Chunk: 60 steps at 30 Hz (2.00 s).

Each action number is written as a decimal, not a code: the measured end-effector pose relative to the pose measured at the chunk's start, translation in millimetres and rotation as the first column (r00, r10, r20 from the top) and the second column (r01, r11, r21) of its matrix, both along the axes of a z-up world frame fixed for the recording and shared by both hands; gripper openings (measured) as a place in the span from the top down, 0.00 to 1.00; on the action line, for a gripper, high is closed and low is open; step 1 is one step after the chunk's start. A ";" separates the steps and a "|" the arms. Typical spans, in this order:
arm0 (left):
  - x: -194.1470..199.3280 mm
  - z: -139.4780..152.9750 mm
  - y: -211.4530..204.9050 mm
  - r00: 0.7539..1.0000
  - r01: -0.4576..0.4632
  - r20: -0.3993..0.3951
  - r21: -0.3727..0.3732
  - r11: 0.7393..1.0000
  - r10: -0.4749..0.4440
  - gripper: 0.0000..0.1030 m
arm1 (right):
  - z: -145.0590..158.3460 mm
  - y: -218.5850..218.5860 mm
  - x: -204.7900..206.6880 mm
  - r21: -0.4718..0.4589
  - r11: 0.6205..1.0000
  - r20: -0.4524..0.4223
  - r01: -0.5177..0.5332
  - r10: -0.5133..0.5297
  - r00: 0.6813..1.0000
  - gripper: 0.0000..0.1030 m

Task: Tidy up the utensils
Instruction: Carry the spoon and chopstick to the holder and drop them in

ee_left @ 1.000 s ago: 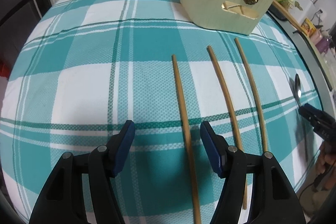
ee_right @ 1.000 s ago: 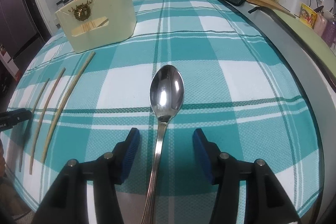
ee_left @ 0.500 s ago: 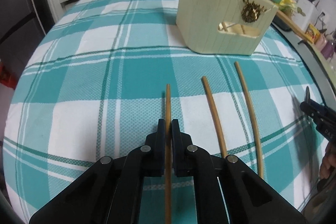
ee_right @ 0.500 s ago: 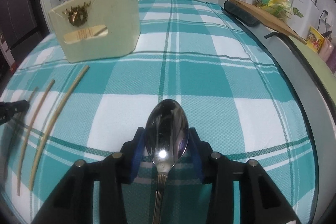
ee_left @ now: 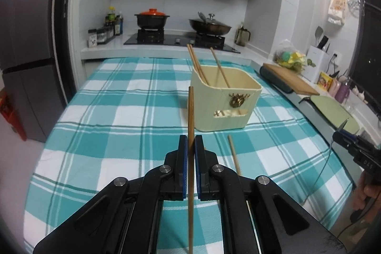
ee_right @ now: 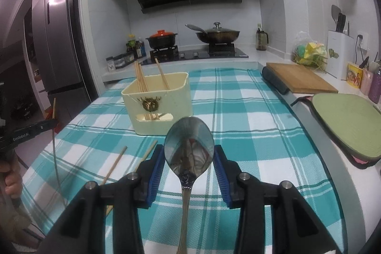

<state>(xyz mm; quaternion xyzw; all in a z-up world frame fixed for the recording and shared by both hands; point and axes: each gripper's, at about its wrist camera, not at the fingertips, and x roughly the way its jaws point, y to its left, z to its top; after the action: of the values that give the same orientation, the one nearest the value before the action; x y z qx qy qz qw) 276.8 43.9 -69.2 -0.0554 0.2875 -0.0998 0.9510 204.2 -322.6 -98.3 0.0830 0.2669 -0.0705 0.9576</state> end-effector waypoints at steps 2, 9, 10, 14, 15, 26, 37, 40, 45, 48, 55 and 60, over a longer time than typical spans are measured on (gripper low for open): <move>-3.0 2.1 2.9 1.000 -0.004 0.010 -0.008 1.000 0.004 0.96 | 6.8 5.0 -5.8 -0.019 1.000 0.026 -0.006 0.006 1.000 0.59; -8.9 11.7 11.0 1.000 -0.006 0.023 -0.063 0.998 0.007 0.96 | 27.6 15.8 -15.3 -0.045 0.998 0.077 -0.036 0.039 0.996 0.59; -10.7 14.2 11.8 1.000 -0.004 0.030 -0.066 0.998 0.006 0.96 | 30.5 16.8 -15.5 -0.049 0.998 0.081 -0.039 0.043 0.996 0.59; -10.5 20.5 11.7 0.999 0.008 0.035 -0.074 0.997 -0.005 0.96 | 38.8 21.4 -13.9 -0.064 0.996 0.087 -0.058 0.064 0.994 0.60; -10.0 21.6 10.9 0.999 0.011 0.033 -0.075 0.997 -0.009 0.96 | 40.2 22.2 -12.2 -0.067 0.996 0.084 -0.064 0.069 0.994 0.60; 24.9 88.5 18.0 0.994 0.072 0.090 -0.156 0.985 -0.059 0.97 | 82.2 13.3 29.2 -0.054 0.989 0.086 -0.139 0.143 0.986 0.60; 132.0 182.4 -15.6 0.971 0.095 0.228 -0.110 0.989 -0.067 0.97 | 158.0 -22.3 140.8 -0.006 0.988 0.174 -0.152 0.151 0.973 0.60; 164.2 173.9 -31.9 0.971 0.084 0.231 -0.097 0.992 -0.060 0.97 | 161.6 -29.2 173.2 -0.004 0.989 0.184 -0.149 0.147 0.972 0.60; 216.0 126.8 -57.0 0.987 0.070 0.151 -0.097 0.993 -0.055 0.97 | 135.8 -34.3 221.4 -0.020 0.988 0.152 -0.156 0.157 0.976 0.60; 242.0 88.7 -70.9 0.996 0.072 0.062 -0.086 0.994 -0.067 0.97 | 105.2 -35.6 247.8 -0.011 0.985 0.077 -0.173 0.173 0.982 0.60; 280.6 23.1 -91.6 0.985 0.070 -0.154 -0.047 0.996 -0.077 0.91 | 30.3 -29.6 297.0 0.060 0.977 -0.142 -0.207 0.213 0.967 0.59; 243.0 46.2 -61.6 0.981 0.058 -0.187 0.021 0.998 -0.053 0.32 | 46.9 -34.5 294.0 0.086 0.982 -0.155 -0.169 0.180 0.971 0.55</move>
<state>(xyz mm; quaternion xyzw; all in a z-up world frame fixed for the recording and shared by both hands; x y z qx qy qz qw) 519.8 -17.7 -23.0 -0.0442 0.3778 -0.1168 0.9174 498.2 -357.1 -51.5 0.0877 0.3523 0.0172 0.9316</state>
